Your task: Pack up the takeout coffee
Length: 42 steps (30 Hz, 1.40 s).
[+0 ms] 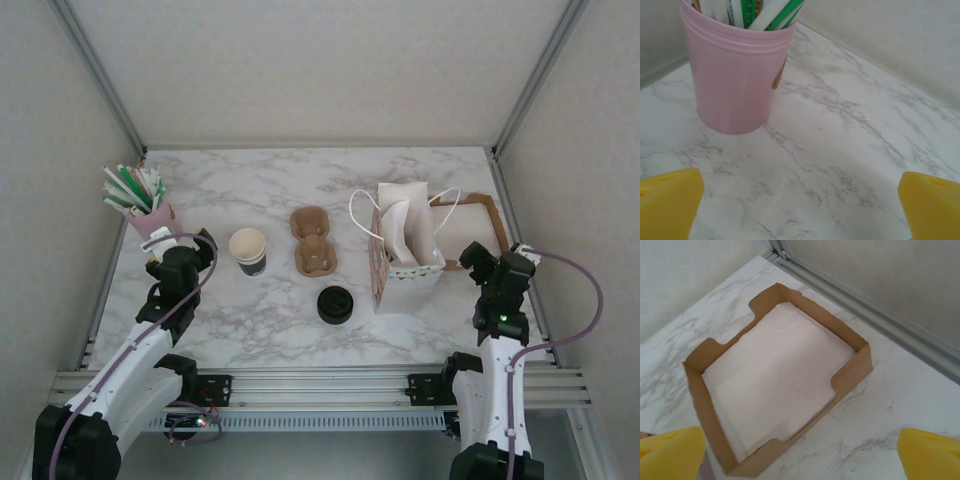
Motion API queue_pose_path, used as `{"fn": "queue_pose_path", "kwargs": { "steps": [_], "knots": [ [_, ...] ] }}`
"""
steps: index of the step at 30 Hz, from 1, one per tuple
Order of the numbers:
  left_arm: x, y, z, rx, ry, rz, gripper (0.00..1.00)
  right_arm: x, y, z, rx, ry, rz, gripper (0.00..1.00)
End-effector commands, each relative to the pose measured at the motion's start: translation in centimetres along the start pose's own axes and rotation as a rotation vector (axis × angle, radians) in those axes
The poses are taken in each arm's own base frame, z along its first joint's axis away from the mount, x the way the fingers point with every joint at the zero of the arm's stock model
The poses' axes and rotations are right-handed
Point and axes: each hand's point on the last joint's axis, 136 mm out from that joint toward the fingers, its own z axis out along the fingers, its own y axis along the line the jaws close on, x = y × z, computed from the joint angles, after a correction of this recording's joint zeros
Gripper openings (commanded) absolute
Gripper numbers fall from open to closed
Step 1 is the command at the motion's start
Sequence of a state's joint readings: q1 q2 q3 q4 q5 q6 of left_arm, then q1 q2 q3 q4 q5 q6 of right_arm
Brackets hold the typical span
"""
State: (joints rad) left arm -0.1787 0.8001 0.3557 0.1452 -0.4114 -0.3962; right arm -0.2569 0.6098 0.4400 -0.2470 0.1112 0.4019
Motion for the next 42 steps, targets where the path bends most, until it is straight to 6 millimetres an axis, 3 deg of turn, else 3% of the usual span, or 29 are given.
{"fn": "queue_pose_path", "kwargs": {
  "steps": [1, 11, 19, 25, 33, 42],
  "knots": [
    [-1.4, 0.0, 0.4, 0.002, -0.101, 0.053, 1.00, -1.0, 0.3, 1.1, -0.032, -0.154, -0.055, 0.99],
    [-0.9, 1.3, 1.7, 0.029, -0.198, 0.100, 1.00, 1.7, 1.2, 4.4, -0.025, -0.202, -0.127, 0.99],
    [-1.1, 3.1, 3.5, -0.003, -0.242, 0.073, 1.00, 2.4, 3.2, 7.4, -0.054, -0.213, -0.193, 0.99],
    [-1.4, 3.0, 4.4, 0.011, -0.265, 0.067, 1.00, 3.1, 5.4, 9.4, -0.110, -0.193, -0.242, 0.99],
    [-1.3, 2.3, 5.0, 0.056, -0.272, 0.071, 1.00, 5.4, 9.6, 10.1, -0.231, -0.165, -0.429, 0.99],
    [-1.5, 2.2, 4.3, 0.083, -0.309, 0.063, 1.00, 6.7, 10.1, 10.2, -0.274, -0.179, -0.457, 0.99]
  ]
}}
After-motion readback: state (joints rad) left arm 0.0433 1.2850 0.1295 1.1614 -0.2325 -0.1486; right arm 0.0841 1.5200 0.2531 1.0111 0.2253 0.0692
